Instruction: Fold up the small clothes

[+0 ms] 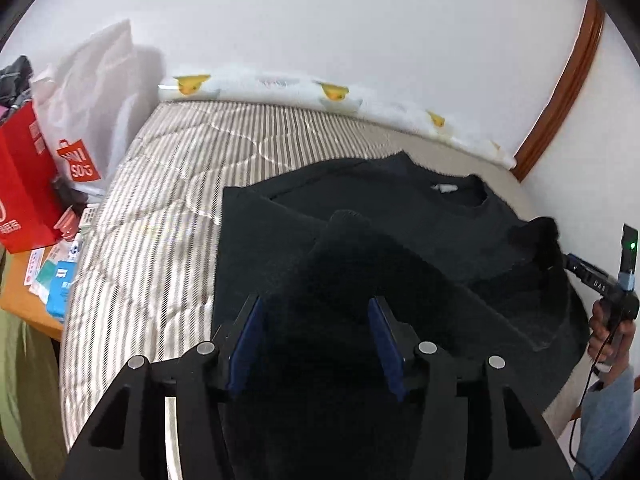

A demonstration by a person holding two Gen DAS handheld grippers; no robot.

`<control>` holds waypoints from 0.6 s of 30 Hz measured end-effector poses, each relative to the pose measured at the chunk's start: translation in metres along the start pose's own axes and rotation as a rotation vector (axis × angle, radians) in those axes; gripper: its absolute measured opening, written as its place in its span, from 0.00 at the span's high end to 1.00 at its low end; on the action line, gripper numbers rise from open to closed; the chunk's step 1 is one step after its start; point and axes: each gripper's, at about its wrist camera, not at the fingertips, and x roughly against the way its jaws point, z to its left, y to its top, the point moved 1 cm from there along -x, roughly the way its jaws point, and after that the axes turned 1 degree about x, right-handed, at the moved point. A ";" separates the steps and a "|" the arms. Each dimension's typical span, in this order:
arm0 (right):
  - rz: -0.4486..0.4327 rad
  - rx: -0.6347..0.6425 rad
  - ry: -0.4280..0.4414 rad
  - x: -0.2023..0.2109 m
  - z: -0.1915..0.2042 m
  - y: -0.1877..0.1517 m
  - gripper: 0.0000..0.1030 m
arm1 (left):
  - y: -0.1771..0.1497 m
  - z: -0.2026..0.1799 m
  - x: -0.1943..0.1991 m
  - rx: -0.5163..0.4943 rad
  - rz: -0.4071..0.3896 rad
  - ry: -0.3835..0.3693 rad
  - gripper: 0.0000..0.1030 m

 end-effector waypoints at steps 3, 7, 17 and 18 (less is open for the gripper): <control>0.039 0.022 -0.020 -0.022 0.003 0.006 0.35 | 0.006 0.004 -0.022 0.008 0.052 -0.008 0.50; 0.069 0.029 -0.009 -0.046 0.005 0.014 0.35 | 0.011 0.006 -0.039 -0.013 0.079 0.006 0.50; 0.016 0.070 0.005 -0.061 0.015 0.027 0.83 | 0.027 0.002 -0.032 -0.049 -0.013 0.041 0.90; -0.020 0.050 0.005 -0.053 0.007 0.029 0.84 | 0.029 0.007 -0.029 -0.022 -0.024 0.021 0.90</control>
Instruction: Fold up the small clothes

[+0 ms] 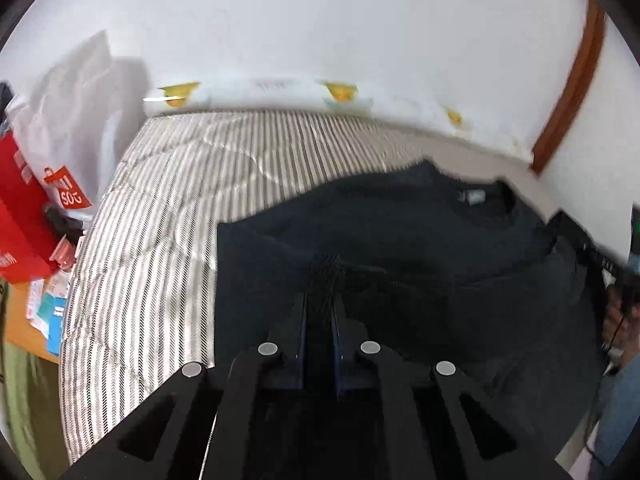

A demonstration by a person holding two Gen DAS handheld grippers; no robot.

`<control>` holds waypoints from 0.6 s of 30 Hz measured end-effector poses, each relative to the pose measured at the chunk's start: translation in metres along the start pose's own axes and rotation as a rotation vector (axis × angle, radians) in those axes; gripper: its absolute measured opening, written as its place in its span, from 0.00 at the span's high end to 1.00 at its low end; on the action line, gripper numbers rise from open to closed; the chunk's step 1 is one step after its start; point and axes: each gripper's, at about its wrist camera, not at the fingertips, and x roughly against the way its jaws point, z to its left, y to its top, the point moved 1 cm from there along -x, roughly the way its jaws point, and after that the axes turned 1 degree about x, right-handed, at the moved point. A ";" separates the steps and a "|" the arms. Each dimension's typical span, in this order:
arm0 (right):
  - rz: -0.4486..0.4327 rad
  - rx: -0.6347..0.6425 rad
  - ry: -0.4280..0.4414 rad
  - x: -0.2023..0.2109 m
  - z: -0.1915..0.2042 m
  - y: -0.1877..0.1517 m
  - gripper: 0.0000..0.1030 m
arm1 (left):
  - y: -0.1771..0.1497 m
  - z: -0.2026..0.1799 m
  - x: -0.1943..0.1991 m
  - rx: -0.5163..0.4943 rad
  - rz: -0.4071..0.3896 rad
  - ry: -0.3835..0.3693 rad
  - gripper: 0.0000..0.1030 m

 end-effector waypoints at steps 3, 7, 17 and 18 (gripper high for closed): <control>-0.037 -0.154 0.064 0.011 -0.035 0.006 0.84 | 0.005 0.008 -0.005 0.061 0.008 -0.039 0.90; 0.049 -0.170 0.026 -0.013 -0.037 0.004 0.83 | 0.005 0.004 -0.023 0.059 0.049 0.015 0.89; 0.103 -0.157 0.022 -0.034 -0.026 0.008 0.67 | 0.006 -0.002 -0.028 0.043 0.057 0.051 0.90; 0.113 -0.134 0.012 -0.038 -0.023 0.008 0.82 | 0.006 -0.005 -0.025 0.034 0.035 0.061 0.91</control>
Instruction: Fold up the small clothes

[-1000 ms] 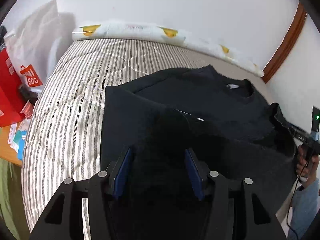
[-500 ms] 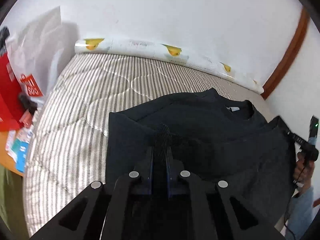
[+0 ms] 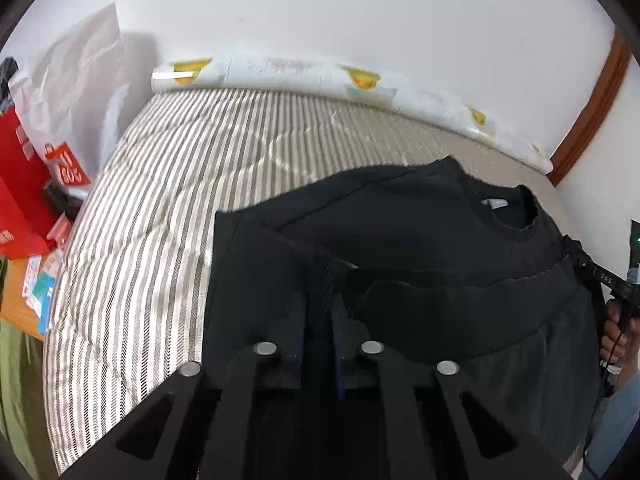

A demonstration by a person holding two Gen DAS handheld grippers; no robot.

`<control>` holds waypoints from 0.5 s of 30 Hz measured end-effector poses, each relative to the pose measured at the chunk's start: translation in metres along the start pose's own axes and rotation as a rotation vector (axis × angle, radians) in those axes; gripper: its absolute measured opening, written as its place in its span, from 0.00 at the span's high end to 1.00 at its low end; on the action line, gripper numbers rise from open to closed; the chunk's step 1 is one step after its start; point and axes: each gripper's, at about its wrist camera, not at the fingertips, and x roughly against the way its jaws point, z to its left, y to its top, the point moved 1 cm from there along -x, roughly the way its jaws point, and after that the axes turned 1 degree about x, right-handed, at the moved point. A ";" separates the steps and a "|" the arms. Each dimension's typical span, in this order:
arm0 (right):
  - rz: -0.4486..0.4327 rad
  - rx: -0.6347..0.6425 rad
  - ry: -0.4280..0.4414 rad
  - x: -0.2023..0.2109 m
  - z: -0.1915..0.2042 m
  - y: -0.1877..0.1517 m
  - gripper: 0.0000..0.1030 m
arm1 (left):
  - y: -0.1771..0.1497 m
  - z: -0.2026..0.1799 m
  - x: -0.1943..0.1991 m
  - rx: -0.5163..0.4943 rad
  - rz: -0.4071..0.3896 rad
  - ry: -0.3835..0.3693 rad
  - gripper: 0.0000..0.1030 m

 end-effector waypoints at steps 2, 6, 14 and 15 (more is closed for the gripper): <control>-0.018 0.010 -0.003 0.000 0.000 0.000 0.83 | 0.003 -0.006 0.009 -0.017 -0.041 0.019 0.91; -0.120 -0.056 0.080 0.024 -0.013 0.005 0.84 | 0.021 -0.011 0.022 -0.007 -0.097 0.011 0.91; -0.068 -0.123 0.039 -0.006 -0.028 0.018 0.84 | 0.035 -0.020 -0.012 -0.016 -0.073 0.064 0.91; -0.055 -0.130 0.038 -0.011 -0.029 0.017 0.84 | 0.034 -0.020 -0.016 -0.019 -0.066 0.072 0.91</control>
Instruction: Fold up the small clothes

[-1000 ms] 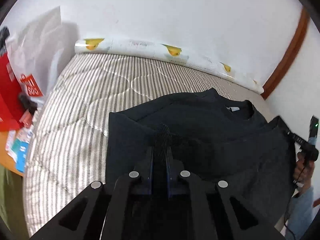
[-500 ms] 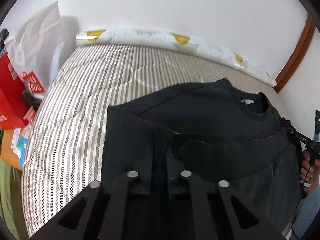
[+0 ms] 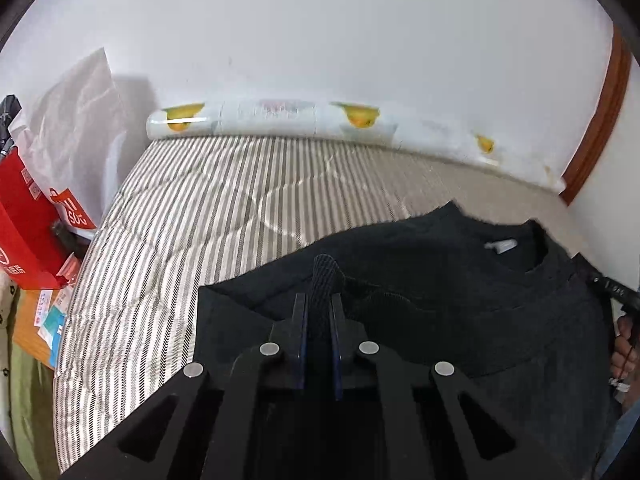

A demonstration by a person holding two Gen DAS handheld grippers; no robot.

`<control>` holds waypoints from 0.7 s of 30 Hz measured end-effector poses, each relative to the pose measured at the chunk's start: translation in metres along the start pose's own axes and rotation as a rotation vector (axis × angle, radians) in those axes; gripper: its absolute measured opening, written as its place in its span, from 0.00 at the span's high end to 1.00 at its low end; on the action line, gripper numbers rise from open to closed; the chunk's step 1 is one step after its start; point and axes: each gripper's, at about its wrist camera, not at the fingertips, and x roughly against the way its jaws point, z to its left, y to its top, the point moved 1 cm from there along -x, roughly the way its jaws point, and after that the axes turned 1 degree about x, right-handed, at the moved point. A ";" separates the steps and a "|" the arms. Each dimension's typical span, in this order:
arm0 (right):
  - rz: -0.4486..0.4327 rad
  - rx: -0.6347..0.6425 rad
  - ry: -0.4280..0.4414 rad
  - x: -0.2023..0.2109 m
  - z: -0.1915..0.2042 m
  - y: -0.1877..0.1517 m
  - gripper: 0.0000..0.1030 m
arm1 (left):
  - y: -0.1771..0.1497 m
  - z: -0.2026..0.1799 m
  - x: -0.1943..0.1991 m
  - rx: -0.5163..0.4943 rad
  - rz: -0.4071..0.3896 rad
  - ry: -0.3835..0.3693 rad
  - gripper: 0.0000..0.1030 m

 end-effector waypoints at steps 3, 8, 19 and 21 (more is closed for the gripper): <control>0.012 0.002 -0.003 -0.007 -0.002 -0.003 0.84 | -0.004 0.003 -0.011 0.008 0.027 0.001 0.91; 0.035 0.011 -0.006 -0.005 0.000 -0.004 0.79 | -0.006 0.008 -0.015 0.021 0.063 -0.017 0.87; -0.050 0.106 -0.023 0.069 0.050 -0.018 0.57 | -0.025 0.009 0.019 0.034 0.079 -0.022 0.81; -0.057 0.146 0.006 0.078 0.074 -0.025 0.56 | -0.033 0.013 0.030 0.048 0.076 -0.039 0.75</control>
